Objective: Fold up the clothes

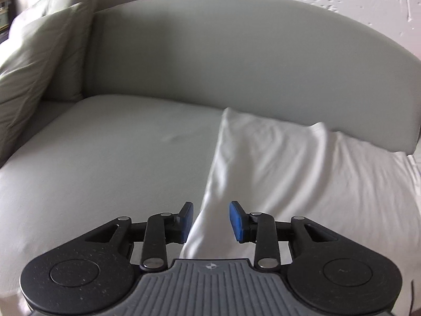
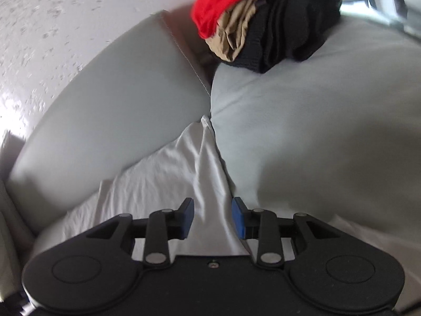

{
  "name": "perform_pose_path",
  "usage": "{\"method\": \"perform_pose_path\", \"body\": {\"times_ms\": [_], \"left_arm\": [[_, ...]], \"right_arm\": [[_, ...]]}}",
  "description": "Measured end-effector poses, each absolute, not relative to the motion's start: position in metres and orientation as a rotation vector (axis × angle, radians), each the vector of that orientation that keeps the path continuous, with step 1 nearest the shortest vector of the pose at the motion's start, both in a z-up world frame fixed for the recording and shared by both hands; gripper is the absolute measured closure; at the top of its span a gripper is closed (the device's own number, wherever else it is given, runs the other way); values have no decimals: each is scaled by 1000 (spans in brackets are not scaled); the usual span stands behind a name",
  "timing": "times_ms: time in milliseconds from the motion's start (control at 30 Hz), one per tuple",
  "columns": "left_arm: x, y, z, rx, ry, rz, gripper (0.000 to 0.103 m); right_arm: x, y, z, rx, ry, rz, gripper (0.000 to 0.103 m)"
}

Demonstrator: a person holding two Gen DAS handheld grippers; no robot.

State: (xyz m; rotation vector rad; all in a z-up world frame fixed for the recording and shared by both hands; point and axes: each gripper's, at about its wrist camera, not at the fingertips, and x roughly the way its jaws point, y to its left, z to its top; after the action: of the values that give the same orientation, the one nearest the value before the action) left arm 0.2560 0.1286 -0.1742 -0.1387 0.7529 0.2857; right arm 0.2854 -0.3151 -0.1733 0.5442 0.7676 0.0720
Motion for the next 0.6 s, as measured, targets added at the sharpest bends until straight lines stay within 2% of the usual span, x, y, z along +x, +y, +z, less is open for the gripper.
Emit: {"method": "perform_pose_path", "body": {"times_ms": [167,367,600], "left_arm": [[296,134,-162,-188,726,252,67],[315,136,-180,-333,776,219,66],[328,115,-197,-237,879,142,64]], "right_arm": [[347,-311,-169,557,773,93,72],[427,-312,-176,504,826,30,71],[484,-305,-201,399,875,62,85]]}}
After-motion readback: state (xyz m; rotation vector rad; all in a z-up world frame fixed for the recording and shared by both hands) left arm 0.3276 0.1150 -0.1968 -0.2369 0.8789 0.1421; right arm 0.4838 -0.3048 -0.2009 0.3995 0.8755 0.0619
